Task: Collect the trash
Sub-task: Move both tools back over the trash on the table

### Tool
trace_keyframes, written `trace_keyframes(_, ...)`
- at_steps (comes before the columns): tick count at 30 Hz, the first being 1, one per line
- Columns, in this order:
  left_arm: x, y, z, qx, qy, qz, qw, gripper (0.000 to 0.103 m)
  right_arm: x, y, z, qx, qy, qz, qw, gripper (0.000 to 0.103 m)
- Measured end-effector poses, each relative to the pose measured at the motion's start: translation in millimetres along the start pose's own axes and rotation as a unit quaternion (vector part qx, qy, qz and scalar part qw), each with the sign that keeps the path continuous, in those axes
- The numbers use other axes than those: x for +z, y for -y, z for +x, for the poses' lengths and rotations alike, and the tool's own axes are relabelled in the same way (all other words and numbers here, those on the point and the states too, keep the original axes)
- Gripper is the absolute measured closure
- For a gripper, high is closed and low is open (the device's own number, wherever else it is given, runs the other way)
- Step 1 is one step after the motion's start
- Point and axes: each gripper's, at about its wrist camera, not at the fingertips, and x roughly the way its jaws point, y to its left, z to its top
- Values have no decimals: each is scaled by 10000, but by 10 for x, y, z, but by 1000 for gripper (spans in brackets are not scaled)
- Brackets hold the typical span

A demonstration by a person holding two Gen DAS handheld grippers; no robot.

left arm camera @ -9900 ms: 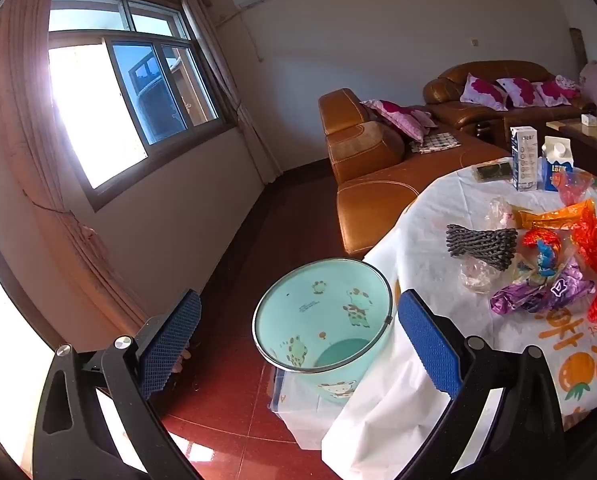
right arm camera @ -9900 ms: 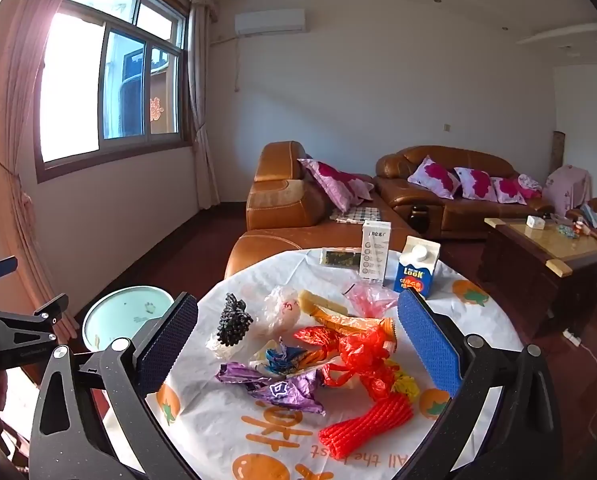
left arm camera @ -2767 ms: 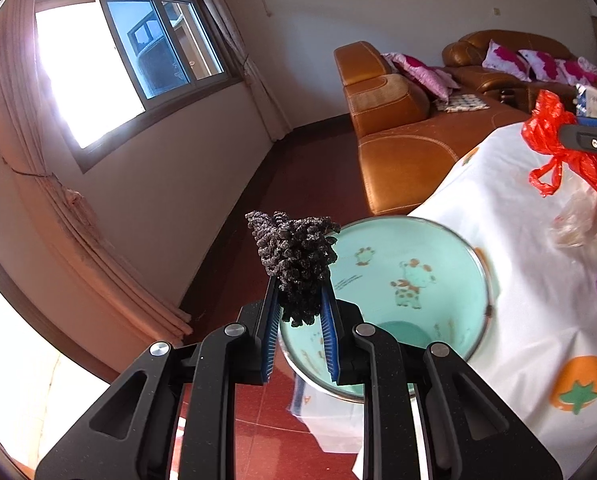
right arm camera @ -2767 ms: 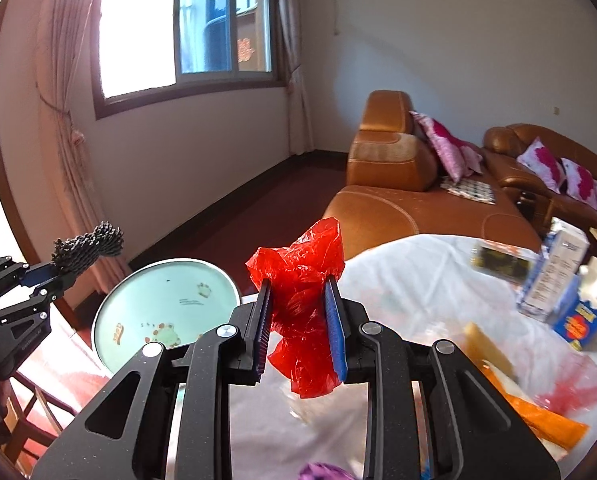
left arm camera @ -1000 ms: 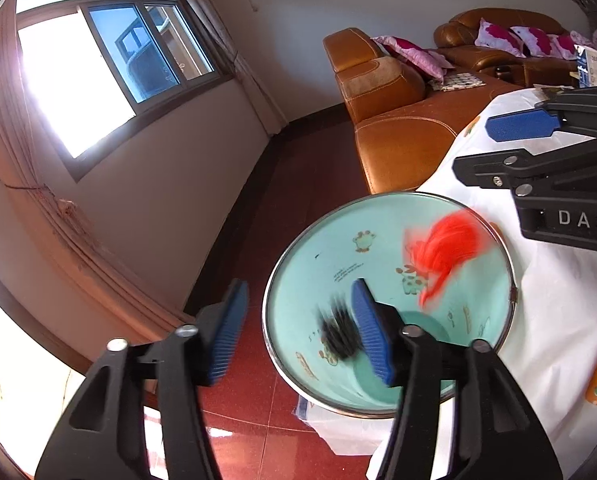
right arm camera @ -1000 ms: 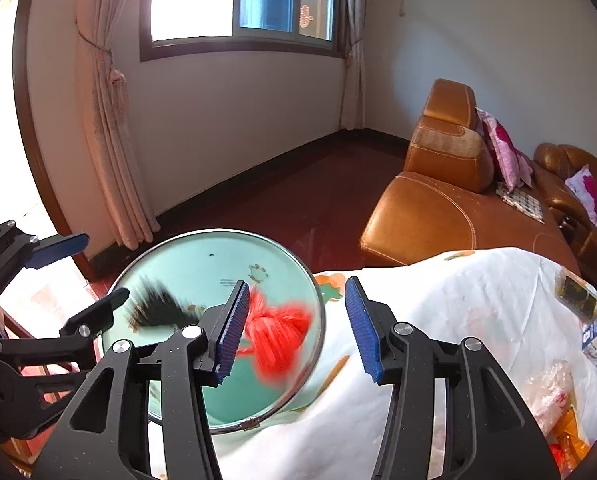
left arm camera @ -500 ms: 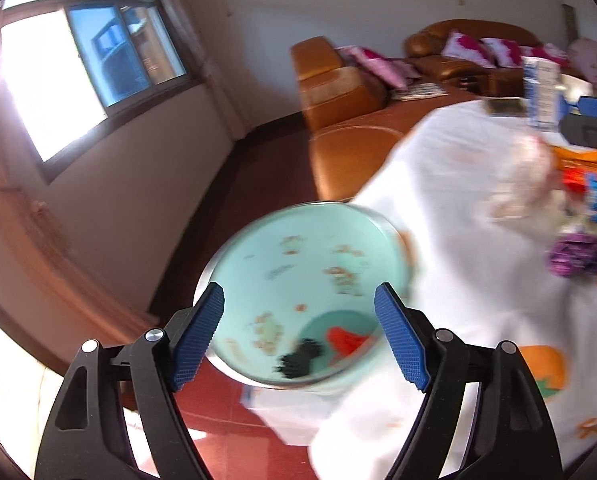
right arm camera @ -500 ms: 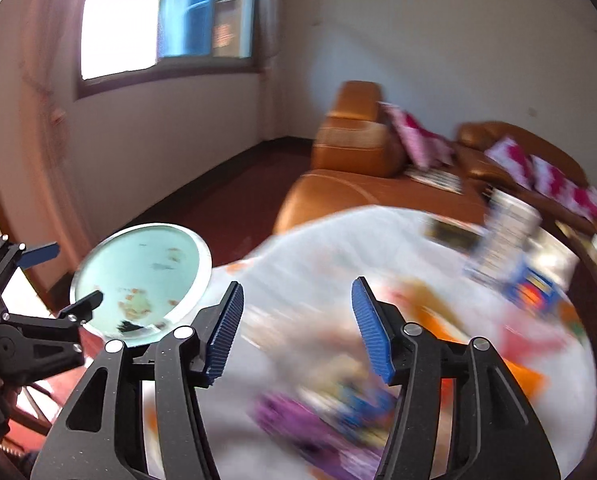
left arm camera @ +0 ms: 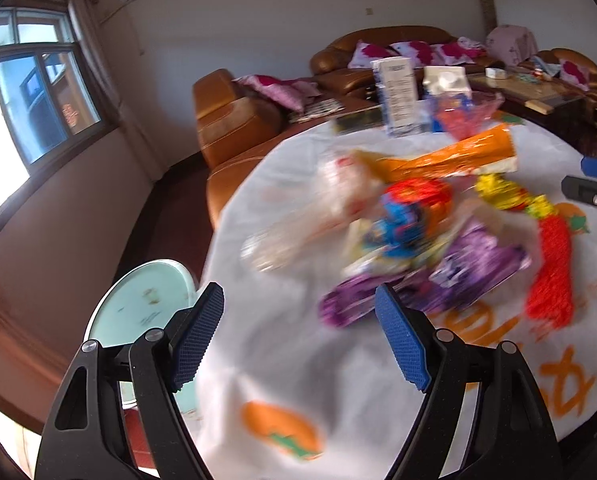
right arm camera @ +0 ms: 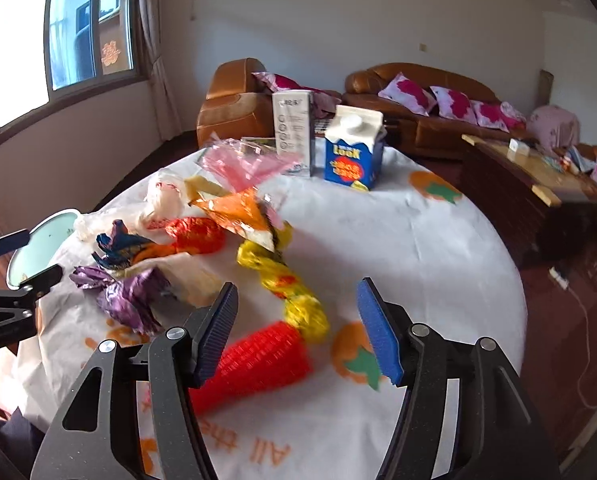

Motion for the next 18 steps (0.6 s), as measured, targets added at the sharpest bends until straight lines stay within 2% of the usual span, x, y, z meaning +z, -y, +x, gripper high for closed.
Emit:
trace_keyframes(6,-54,255,278,-152,-229,105,9996,29,-53,97,23,141,-8,87,9999,40)
trace_keyframes(18,-33,247,331,-239,-208,22,9995,30,-103,90,99,137,-55,112,9998,39)
